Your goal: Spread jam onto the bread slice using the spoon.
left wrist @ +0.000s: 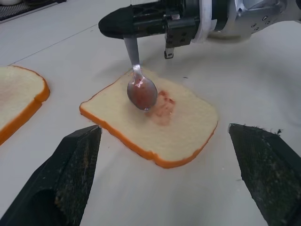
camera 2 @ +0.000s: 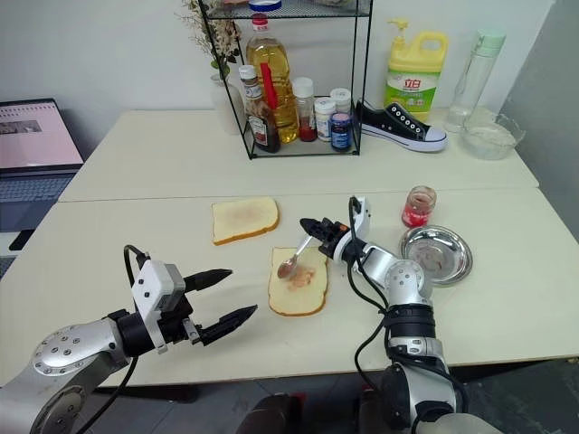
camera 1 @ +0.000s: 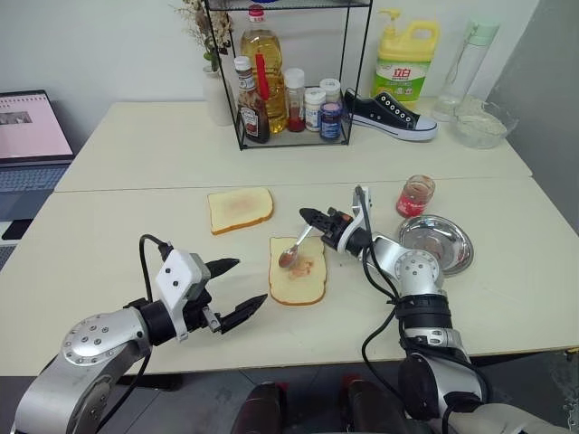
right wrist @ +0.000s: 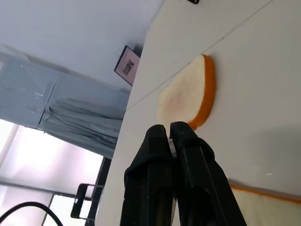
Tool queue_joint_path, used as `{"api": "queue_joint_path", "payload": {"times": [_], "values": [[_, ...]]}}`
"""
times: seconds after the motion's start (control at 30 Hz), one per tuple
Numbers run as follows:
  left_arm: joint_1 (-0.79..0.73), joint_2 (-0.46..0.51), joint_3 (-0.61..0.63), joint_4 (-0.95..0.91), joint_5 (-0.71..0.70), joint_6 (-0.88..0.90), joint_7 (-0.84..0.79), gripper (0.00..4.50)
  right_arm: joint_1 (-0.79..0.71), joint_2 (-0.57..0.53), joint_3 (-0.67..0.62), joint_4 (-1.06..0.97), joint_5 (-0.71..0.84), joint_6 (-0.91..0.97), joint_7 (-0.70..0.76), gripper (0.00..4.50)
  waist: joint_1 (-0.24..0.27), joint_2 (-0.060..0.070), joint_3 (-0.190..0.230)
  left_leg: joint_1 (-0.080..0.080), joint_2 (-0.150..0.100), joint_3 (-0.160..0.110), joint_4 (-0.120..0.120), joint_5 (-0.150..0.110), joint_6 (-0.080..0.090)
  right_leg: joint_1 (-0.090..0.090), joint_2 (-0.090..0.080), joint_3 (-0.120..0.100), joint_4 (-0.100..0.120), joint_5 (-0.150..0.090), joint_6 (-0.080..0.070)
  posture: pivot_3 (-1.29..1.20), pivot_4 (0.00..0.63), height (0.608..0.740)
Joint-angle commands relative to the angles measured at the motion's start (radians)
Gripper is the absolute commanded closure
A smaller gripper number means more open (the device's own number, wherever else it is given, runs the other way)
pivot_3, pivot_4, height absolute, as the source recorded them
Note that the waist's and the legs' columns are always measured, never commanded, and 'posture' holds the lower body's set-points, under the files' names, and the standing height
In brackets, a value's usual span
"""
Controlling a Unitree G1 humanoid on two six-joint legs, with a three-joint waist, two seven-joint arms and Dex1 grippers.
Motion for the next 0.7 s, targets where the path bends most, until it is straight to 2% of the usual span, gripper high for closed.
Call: {"api": "queue_joint_path", "payload": {"times": [0.03,0.3,0.53,0.7], "values": [[0.010,0.002,0.008,-0.040,-0.012,-0.004,0.008,0.00,-0.007,-0.028,0.011,-0.002,-0.014,-0.019,0.042,4.47,0.000,0.000,0.000,0.000,0.000,0.000,0.000,0.000,0.000,0.000,0.000,0.000,0.000,0.000,0.000,0.00,0.150,0.740],[0.005,0.004,0.003,-0.033,-0.009,-0.007,0.008,0.00,0.052,-0.112,-0.015,-0.060,0.003,0.037,0.053,4.47,0.000,0.000,0.000,0.000,0.000,0.000,0.000,0.000,0.000,0.000,0.000,0.000,0.000,0.000,0.000,0.00,0.150,0.740],[-0.018,0.001,-0.006,-0.015,-0.003,-0.011,0.005,0.00,0.059,-0.081,-0.051,-0.166,0.075,0.092,-0.011,4.47,0.000,0.000,0.000,0.000,0.000,0.000,0.000,0.000,0.000,0.000,0.000,0.000,0.000,0.000,0.000,0.00,0.150,0.740],[-0.043,0.005,-0.017,-0.022,-0.015,-0.005,0.001,0.00,0.020,-0.038,-0.127,-0.262,0.198,0.143,-0.135,4.47,0.001,0.000,0.000,0.000,0.000,0.000,0.000,0.000,0.000,0.000,0.000,0.001,0.000,0.000,0.000,0.00,0.150,0.740]]}}
